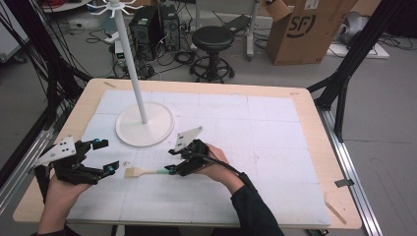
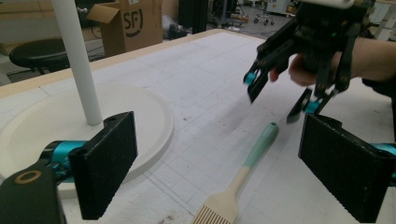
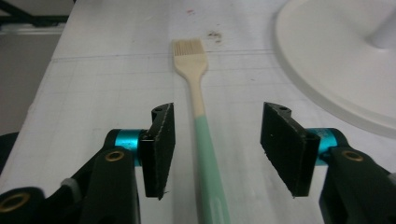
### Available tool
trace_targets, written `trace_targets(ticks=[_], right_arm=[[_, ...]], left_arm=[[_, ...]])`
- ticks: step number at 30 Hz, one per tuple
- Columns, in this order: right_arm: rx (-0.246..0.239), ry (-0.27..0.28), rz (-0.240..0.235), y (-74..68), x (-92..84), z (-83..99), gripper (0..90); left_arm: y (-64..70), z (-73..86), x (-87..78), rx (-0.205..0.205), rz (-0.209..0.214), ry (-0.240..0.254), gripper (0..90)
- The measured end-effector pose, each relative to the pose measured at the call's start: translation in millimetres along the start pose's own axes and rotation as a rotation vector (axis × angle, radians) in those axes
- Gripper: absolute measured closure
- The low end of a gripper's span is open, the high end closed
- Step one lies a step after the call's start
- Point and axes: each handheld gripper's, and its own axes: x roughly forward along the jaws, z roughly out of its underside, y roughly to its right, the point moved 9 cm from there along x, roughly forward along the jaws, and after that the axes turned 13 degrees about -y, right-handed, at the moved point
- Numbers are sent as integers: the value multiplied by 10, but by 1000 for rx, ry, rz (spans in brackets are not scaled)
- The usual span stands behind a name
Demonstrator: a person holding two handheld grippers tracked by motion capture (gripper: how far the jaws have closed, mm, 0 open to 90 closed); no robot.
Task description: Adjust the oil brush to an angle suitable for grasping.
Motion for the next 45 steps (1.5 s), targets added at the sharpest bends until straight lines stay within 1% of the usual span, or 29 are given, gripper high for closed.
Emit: trace_targets(ticks=[1, 2, 4, 5, 7, 8, 10, 11, 13, 14, 15, 16, 17, 18, 19, 24, 29, 31, 32, 34, 35, 36, 37, 38, 39, 40, 41, 42, 45], right_arm=[[0, 0, 0, 0, 0, 0, 410], [10, 5, 5, 8, -57, 30, 398], [36, 28, 46, 68, -235, 135, 379], [56, 37, 54, 82, -314, 190, 364], [78, 64, 96, 139, -477, 305, 342], [95, 69, 104, 148, -538, 358, 332], [127, 100, 153, 212, -719, 507, 310], [145, 107, 168, 228, -781, 562, 299], [191, 141, 198, 252, -955, 727, 296], [206, 150, 221, 274, -1030, 809, 292], [244, 165, 253, 304, -1169, 980, 281], [244, 165, 253, 304, -1169, 980, 281], [284, 180, 276, 324, -1292, 1144, 272], [284, 180, 276, 324, -1292, 1144, 272], [297, 189, 282, 324, -1333, 1200, 270], [371, 197, 325, 320, -1545, 1607, 242], [419, 215, 360, 308, -1671, 1857, 215], [446, 222, 374, 298, -1711, 1957, 208], [477, 244, 392, 294, -1759, 2063, 192], [499, 265, 404, 292, -1792, 2134, 184], [499, 265, 404, 292, -1792, 2134, 184], [513, 278, 415, 297, -1810, 2172, 171], [543, 311, 429, 300, -1842, 2239, 161], [549, 329, 439, 302, -1857, 2271, 159], [549, 329, 439, 302, -1857, 2271, 159], [561, 342, 446, 304, -1863, 2302, 156], [570, 328, 433, 301, -1853, 2339, 152], [568, 316, 439, 307, -1858, 2364, 150], [573, 320, 444, 307, -1881, 2401, 149]], left_arm=[[-1, 1, 1, 0, -1, -1, 123], [2, 3, 4, -1, 0, -2, 123], [2, 3, 11, -2, -1, -2, 123], [3, 3, 15, -2, 0, -2, 123], [5, 6, 22, -4, 2, -4, 123], [3, 7, 26, -4, -1, -5, 123], [2, 9, 29, -5, -1, -8, 123], [1, 8, 30, -5, 0, -8, 123], [-1, 6, 31, -7, 1, -6, 123], [-3, 7, 31, -6, 1, -8, 123], [-7, 7, 35, -7, 0, -8, 123], [-8, 6, 38, -7, 1, -8, 123], [-10, 8, 45, -10, 0, -10, 123], [-11, 9, 49, -10, 1, -11, 123], [-14, 11, 55, -9, 0, -14, 123], [-21, 14, 64, -11, -1, -16, 123], [-24, 16, 68, -8, -5, -18, 123], [-24, 17, 71, -5, -4, -20, 123], [-21, 19, 71, -4, -4, -21, 123], [-23, 25, 69, -6, -8, -20, 123], [-23, 25, 69, -6, -8, -20, 123], [-25, 27, 65, -5, -10, -19, 123], [-25, 31, 65, -5, -12, -18, 123], [-22, 36, 69, -10, -12, -19, 123], [-24, 43, 72, -8, -15, -23, 123], [-26, 47, 77, -11, -18, -25, 123], [-27, 50, 84, -6, -17, -29, 123], [-26, 51, 91, -6, -19, -31, 123], [-26, 61, 110, -9, -19, -36, 123]])
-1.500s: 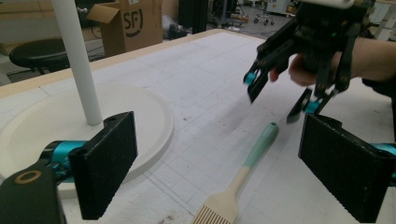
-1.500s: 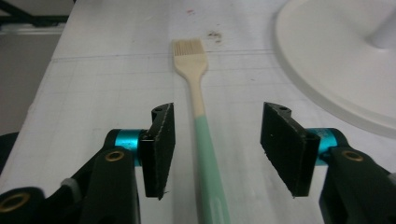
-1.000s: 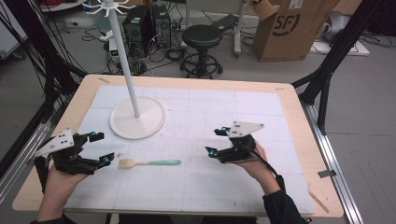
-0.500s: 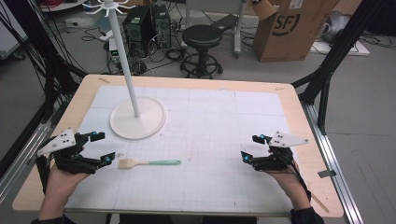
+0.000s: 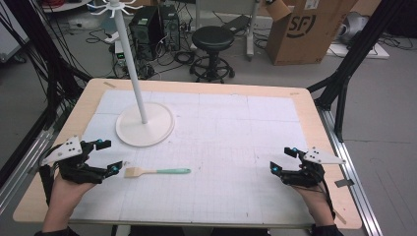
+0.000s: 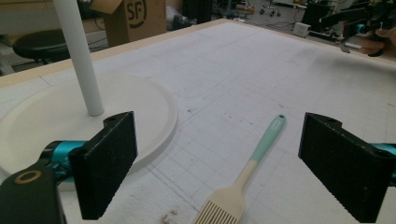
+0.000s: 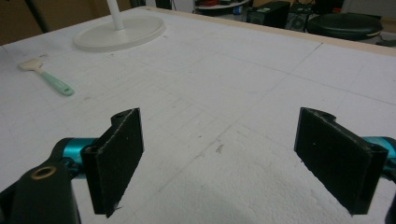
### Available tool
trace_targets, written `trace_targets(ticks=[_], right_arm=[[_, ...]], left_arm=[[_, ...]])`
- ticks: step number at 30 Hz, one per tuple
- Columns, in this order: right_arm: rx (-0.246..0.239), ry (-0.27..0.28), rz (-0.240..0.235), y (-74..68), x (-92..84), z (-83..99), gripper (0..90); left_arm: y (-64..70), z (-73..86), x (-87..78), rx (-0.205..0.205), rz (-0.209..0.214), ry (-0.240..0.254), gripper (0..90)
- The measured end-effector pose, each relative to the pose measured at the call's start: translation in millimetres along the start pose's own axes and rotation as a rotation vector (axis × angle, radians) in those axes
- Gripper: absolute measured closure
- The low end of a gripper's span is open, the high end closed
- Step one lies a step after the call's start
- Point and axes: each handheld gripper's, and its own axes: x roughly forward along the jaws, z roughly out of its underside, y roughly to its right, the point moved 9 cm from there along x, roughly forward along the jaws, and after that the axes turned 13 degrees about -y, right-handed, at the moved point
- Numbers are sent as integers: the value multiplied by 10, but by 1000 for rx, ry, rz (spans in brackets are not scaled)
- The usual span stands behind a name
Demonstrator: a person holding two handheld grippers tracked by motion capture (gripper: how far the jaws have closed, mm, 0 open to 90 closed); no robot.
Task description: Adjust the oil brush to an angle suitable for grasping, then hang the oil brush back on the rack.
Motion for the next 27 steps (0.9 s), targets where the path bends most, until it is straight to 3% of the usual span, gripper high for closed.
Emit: trace_targets(ticks=[27], right_arm=[[-3, -1, 18, 67, -105, 68, 149]], left_arm=[[31, -63, 18, 18, 12, 10, 121]])
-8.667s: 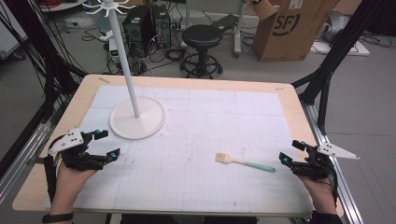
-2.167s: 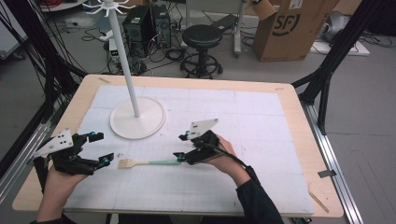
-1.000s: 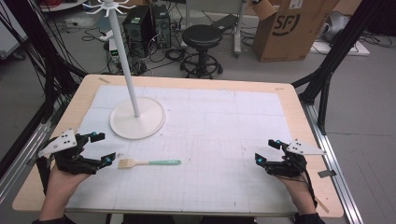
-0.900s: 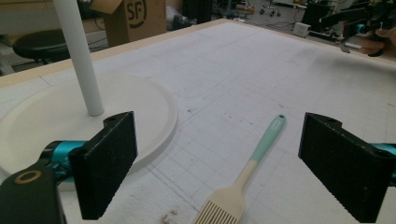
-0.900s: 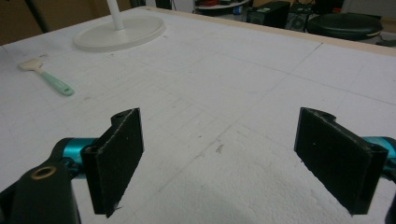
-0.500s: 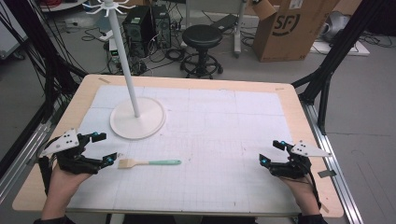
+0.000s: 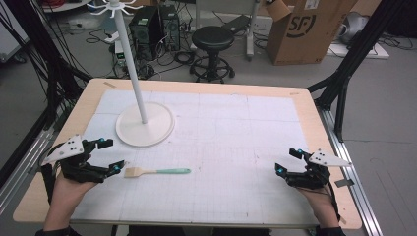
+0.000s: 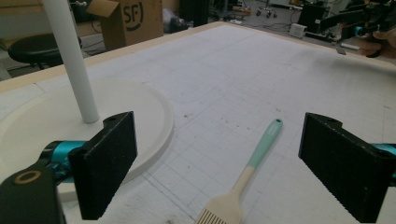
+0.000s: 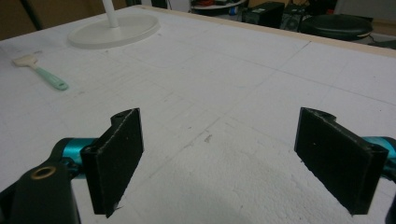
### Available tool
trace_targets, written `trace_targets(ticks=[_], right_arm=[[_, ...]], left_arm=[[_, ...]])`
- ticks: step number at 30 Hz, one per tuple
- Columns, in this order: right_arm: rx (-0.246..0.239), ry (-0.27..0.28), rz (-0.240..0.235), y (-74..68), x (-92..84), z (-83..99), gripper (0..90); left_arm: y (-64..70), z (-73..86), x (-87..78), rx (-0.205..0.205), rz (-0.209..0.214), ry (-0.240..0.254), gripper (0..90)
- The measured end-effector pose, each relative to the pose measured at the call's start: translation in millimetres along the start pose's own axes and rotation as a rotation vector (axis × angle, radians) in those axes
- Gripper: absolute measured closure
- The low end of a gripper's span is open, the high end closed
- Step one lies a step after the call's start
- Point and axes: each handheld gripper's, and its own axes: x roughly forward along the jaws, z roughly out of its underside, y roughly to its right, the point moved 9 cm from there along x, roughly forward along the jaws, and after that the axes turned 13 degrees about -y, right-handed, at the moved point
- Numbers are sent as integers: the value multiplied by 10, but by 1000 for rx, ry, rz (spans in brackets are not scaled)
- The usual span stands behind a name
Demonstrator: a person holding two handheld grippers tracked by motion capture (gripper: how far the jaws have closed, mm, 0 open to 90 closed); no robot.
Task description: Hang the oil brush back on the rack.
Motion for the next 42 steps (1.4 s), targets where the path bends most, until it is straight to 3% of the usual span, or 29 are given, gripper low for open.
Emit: trace_targets(ticks=[14, 24, 30, 36, 42], right_arm=[[-1, -10, -2, 25, 2, 17, 149], [9, -7, 8, 72, -25, 36, 149], [10, -10, 8, 78, -22, 40, 149], [14, -15, 9, 86, -19, 54, 149], [19, -16, 11, 99, -21, 68, 149]], left_arm=[[103, -45, 118, 16, 38, -8, 120], [171, -4, 315, 17, 69, -58, 120], [201, 56, 467, 29, 56, -97, 121], [227, 117, 591, 11, 69, -138, 121], [258, 138, 682, -9, 95, -150, 122]])
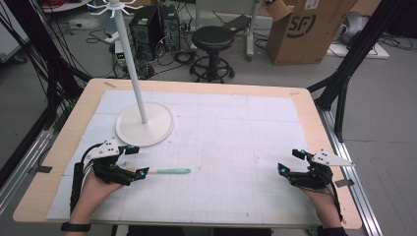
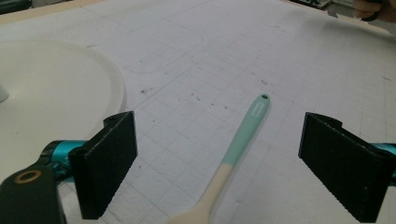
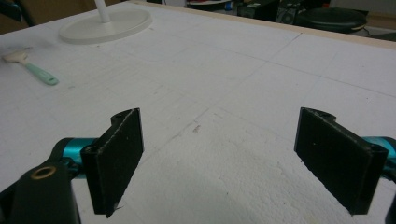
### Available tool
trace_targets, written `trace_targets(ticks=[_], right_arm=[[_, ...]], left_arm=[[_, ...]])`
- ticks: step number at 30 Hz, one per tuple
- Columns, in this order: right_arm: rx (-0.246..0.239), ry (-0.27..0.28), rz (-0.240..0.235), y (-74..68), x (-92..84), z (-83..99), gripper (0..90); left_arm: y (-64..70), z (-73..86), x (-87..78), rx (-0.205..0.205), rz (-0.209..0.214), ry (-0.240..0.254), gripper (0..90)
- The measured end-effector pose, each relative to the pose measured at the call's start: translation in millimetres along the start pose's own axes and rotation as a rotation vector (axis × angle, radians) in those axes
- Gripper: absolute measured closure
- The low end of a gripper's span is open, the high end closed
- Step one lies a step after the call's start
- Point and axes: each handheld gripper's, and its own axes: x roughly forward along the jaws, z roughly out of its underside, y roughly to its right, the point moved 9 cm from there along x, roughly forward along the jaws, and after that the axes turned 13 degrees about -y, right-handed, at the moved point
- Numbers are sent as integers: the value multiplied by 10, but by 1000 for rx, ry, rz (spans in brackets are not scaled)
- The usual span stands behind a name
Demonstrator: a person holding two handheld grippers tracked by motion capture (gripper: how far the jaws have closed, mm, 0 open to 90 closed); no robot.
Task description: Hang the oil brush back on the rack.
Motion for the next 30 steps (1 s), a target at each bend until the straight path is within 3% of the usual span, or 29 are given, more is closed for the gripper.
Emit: trace_targets(ticks=[21, 30], right_arm=[[13, -7, -1, 29, -3, 37, 149], [9, -11, -2, 25, 7, 39, 149]], left_arm=[[44, 81, 211, 16, 25, -76, 142], [71, 127, 268, 45, 37, -112, 248]])
